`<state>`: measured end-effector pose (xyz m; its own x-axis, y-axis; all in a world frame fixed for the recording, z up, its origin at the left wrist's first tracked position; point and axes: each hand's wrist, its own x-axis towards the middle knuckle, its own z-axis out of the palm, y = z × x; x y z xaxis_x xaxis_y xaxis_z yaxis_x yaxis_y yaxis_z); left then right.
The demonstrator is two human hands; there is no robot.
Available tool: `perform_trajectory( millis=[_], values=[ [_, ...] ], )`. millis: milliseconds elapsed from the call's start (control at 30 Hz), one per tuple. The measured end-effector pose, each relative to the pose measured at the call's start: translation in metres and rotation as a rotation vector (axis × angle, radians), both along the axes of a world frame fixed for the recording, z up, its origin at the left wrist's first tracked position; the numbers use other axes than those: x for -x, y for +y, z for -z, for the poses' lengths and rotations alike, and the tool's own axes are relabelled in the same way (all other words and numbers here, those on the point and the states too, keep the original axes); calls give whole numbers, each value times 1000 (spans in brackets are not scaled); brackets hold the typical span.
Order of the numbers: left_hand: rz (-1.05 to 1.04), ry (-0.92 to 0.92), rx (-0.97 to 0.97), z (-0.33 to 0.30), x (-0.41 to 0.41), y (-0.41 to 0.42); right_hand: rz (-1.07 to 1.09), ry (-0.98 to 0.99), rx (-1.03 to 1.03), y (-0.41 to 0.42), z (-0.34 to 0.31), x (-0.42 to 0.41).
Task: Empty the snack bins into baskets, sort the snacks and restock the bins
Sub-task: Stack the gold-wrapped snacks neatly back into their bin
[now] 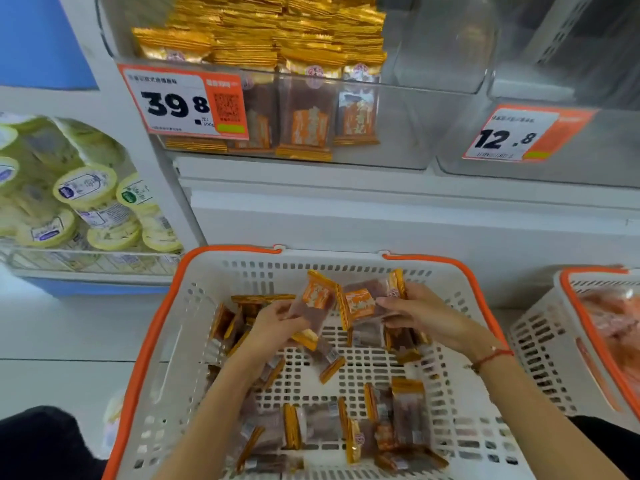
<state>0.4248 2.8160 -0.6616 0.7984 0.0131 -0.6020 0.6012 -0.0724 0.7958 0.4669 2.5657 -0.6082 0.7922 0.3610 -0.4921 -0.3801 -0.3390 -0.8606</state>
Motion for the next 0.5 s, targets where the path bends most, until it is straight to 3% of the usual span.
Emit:
perform_trajectory(
  millis=[100,200,333,400,500],
  values=[
    [-89,-133,-69,-19,3,10,0,-24,-48,9,-26,6],
    [-143,-138,62,-33,6,11,-18,-79,-90,14,-38,10],
    [-212,-146,281,-39,12,7,142,-91,-210,26,-40,14],
    [-232,-141,285,-40,11,2,88,-194,-84,32,-40,15],
    [-146,-25,206,-45,9,-5,-199,-381,203,39,-39,17]
  ],
)
